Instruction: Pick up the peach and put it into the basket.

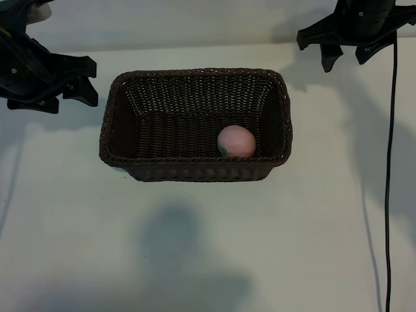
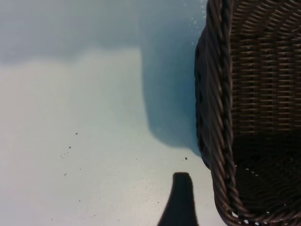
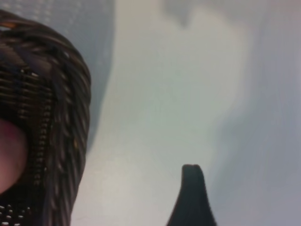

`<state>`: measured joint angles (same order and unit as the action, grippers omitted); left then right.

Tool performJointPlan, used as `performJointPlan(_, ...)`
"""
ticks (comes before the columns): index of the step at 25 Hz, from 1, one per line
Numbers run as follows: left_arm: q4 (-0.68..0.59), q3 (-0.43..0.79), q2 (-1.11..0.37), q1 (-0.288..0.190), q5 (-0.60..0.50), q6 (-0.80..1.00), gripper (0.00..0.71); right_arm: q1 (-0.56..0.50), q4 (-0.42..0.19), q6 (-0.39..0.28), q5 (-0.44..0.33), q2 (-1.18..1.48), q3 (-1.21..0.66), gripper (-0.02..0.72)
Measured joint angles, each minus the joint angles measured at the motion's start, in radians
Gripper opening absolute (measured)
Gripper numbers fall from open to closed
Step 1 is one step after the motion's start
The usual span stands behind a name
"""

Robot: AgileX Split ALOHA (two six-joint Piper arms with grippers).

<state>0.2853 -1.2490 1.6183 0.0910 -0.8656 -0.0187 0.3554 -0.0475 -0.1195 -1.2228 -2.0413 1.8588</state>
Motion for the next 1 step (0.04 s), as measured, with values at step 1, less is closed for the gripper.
performJointPlan(1, 0.0, 0.0, 0.0, 0.0, 0.0, -0.002, 0.589, 0.0, 0.0, 0.0, 0.0, 0.0, 0.0, 0.537)
